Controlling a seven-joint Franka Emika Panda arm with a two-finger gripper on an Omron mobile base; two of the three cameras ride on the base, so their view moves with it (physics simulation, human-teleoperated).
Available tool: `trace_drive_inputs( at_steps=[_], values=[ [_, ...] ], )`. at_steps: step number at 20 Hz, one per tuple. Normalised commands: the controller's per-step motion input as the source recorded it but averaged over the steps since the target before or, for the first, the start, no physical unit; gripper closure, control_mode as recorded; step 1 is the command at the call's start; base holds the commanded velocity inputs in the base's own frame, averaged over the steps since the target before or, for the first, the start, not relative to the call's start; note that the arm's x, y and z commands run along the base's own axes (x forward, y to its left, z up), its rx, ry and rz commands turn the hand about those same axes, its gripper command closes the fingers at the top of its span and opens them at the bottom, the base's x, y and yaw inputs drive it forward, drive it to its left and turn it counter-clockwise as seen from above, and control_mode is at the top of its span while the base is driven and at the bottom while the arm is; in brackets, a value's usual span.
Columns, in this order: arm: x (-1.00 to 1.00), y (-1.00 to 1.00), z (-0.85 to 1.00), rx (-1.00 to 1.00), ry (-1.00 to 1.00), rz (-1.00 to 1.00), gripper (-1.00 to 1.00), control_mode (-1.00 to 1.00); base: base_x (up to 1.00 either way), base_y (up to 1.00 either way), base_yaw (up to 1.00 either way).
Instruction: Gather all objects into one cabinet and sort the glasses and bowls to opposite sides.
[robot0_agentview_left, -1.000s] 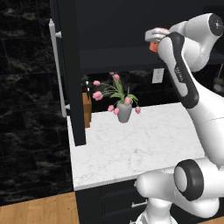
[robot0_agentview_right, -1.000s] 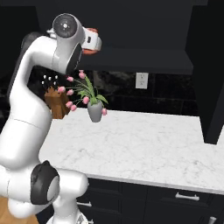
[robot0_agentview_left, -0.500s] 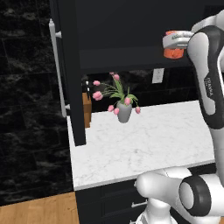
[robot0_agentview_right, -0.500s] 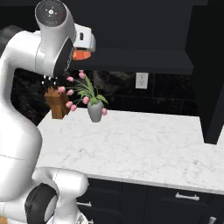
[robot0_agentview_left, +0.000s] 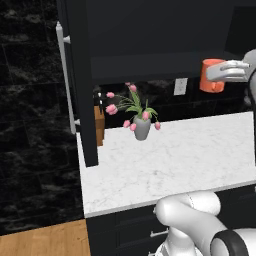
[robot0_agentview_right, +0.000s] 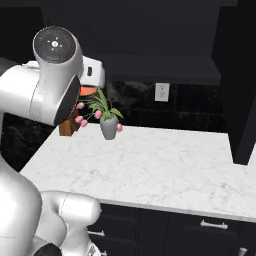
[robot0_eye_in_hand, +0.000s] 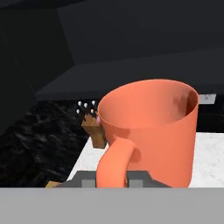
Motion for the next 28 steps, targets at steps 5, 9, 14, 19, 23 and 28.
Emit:
trace_drive_inputs(
  at_steps=[5,9,14,19,23,28],
  values=[
    [-0.14,-0.22,-0.71,0.12,-0.16,0.13,1.00,-1.00,0.00,0.00,0.00],
    [-0.13,0.02,-0.38,0.03,-0.07,0.02,1.00,-1.00,0.00,0.00,0.00],
    [-0.33,0.00,-0.36,-0.02,0.00,-0.10,1.00,-1.00,0.00,0.00,0.00],
    [-0.21,-0.23,-0.32,0.06,0.03,-0.36,1.00,-1.00,0.00,0.00,0.00],
    [-0.10,-0.05,-0.28,0.11,0.08,-0.25,1.00,-1.00,0.00,0.00,0.00],
    [0.00,0.00,-0.02,0.00,0.03,-0.01,1.00,1.00,-0.04,0.00,-0.16]
  ],
)
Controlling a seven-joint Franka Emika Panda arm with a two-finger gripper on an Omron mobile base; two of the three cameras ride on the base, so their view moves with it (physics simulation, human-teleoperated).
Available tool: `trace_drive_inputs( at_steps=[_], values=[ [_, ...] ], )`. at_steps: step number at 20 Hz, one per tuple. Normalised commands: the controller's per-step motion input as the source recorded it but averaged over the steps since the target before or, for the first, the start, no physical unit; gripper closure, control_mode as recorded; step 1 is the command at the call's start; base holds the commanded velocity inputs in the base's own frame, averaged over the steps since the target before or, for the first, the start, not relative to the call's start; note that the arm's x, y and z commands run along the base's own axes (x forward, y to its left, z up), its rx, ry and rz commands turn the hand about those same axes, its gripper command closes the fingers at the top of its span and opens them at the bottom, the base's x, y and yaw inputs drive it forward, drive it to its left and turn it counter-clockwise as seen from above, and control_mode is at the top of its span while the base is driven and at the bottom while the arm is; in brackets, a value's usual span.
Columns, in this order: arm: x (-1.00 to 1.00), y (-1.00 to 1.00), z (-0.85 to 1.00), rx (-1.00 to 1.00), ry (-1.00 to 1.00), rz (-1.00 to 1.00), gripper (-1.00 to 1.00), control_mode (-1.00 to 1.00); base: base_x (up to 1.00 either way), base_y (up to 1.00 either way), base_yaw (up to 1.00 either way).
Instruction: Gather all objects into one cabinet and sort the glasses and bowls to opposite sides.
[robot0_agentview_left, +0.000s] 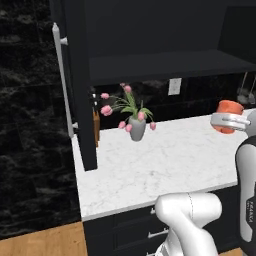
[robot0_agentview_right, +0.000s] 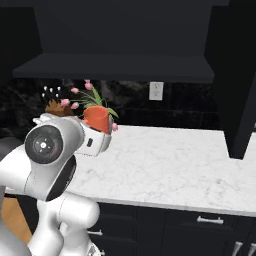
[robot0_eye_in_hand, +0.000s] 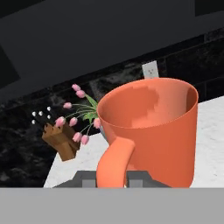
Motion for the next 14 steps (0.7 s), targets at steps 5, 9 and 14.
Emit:
trace_drive_inputs(
  at_steps=[5,9,14],
  values=[
    [0.00,0.00,0.00,0.00,0.00,0.00,1.00,1.00,-0.20,-0.02,-0.55],
    [0.00,0.00,0.00,0.00,0.00,0.00,1.00,1.00,-0.21,-0.06,-0.68],
    [0.00,0.00,0.00,0.00,0.00,0.00,1.00,1.00,-0.21,-0.16,-0.79]
  ],
)
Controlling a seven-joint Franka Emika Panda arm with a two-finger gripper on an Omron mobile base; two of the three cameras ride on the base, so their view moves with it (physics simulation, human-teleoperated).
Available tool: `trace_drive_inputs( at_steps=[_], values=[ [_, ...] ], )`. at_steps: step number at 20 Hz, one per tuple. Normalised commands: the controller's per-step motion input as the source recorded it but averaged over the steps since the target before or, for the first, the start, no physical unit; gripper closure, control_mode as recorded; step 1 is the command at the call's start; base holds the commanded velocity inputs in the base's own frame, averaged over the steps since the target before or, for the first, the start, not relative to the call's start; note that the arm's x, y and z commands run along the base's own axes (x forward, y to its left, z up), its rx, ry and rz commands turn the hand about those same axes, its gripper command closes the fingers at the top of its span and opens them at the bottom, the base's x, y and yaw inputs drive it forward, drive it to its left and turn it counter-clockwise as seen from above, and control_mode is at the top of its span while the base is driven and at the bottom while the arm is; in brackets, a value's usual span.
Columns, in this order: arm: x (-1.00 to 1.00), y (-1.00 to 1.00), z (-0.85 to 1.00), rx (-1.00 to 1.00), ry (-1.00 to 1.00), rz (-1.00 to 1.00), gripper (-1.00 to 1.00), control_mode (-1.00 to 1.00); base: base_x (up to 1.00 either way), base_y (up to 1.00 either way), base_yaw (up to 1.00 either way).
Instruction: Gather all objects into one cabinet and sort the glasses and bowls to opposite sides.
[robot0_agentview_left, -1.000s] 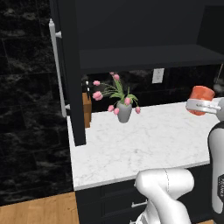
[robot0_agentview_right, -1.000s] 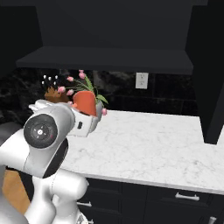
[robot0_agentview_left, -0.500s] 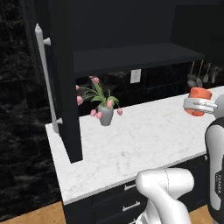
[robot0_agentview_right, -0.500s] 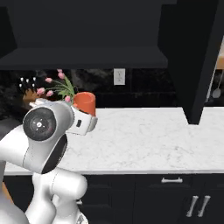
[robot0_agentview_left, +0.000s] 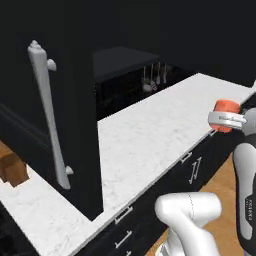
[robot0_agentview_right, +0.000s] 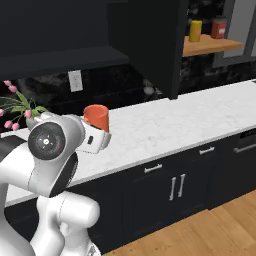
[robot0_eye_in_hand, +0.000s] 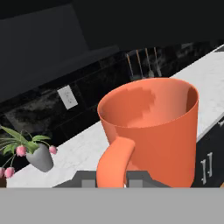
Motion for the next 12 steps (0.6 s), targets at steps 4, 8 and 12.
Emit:
trace_drive_inputs(
  at_steps=[4,8,12],
  values=[
    [0.00,0.00,0.00,0.00,0.00,0.00,1.00,1.00,-0.09,-0.18,-0.85],
    [0.00,0.00,0.00,0.00,0.00,0.00,1.00,1.00,0.00,-0.27,-0.88],
    [0.00,0.00,0.00,0.00,0.00,0.00,1.00,1.00,0.04,-0.36,-0.89]
  ],
)
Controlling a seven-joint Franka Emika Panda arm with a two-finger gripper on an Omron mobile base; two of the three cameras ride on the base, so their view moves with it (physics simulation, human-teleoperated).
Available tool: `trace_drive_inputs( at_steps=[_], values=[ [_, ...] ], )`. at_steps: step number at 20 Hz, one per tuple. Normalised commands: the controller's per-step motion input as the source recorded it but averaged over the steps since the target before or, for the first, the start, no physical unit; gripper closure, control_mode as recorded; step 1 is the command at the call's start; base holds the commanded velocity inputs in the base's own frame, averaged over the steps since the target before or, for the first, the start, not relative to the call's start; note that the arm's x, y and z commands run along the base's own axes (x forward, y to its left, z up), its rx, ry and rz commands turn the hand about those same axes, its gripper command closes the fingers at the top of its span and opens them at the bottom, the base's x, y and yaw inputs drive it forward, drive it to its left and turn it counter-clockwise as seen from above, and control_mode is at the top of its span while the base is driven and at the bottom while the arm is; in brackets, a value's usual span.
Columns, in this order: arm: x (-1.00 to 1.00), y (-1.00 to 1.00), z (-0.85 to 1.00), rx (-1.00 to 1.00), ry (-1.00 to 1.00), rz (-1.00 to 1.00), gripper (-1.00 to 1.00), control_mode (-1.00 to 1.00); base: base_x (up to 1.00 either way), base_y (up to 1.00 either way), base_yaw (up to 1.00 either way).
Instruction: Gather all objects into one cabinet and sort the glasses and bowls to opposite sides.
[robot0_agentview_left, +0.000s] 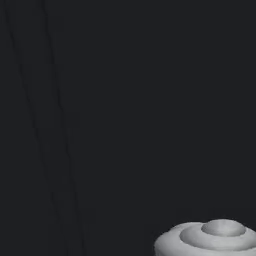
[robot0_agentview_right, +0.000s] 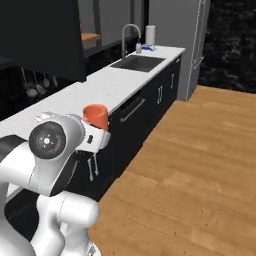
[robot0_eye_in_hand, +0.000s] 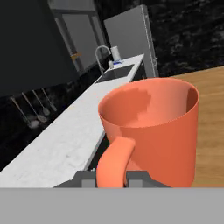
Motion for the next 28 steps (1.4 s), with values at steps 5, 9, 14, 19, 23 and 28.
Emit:
trace_drive_inputs(
  at_steps=[5,9,14,19,23,28],
  values=[
    [0.00,0.00,0.00,0.00,0.00,0.00,1.00,1.00,0.19,-0.41,-0.91],
    [0.00,0.00,0.00,0.00,0.00,0.00,1.00,1.00,0.81,-0.31,-0.66],
    [0.00,0.00,0.00,0.00,0.00,0.00,1.00,1.00,1.00,-0.11,-0.30],
    [0.00,0.00,0.00,0.00,0.00,0.00,1.00,1.00,1.00,-0.02,-0.09],
    [0.00,0.00,0.00,0.00,0.00,0.00,1.00,1.00,1.00,-0.04,0.00],
    [0.00,0.00,0.00,0.00,0.00,0.00,1.00,1.00,1.00,-0.26,0.00]
  ],
)
